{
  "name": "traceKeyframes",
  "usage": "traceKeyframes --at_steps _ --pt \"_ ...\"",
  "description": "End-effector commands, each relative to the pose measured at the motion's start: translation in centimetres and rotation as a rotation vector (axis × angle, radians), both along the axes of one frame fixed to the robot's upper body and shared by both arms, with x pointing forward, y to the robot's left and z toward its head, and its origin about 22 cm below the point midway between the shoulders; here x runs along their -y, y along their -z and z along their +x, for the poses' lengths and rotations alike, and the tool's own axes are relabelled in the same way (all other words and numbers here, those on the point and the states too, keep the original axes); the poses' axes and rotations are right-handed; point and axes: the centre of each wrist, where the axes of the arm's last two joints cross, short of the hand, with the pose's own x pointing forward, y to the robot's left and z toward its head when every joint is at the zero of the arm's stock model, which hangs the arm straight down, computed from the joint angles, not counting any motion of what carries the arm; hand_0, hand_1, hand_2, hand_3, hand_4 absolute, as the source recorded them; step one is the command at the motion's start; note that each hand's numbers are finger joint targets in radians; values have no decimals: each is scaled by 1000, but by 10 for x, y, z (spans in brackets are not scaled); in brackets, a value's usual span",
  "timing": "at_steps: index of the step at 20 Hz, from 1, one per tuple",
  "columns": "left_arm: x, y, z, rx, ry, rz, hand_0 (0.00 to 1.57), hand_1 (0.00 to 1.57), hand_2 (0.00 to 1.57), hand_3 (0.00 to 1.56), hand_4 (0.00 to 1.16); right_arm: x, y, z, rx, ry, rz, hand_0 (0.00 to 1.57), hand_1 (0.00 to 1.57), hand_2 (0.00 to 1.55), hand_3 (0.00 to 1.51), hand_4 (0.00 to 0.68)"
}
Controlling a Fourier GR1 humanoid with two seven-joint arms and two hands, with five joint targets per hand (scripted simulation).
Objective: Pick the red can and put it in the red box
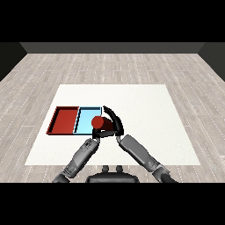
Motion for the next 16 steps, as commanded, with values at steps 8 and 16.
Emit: traceKeyframes --at_steps 8,16 --pt "1 6 -17 -17 -29 -27 1571 1571 1571 1496 1142 54 -19 6 58 93 29 0 0 0 0 0" --pt "-44 -4 4 1 -111 102 1571 1571 1571 1482 1130 115 -47 -16 147 172 103 0 0 0 0 0"
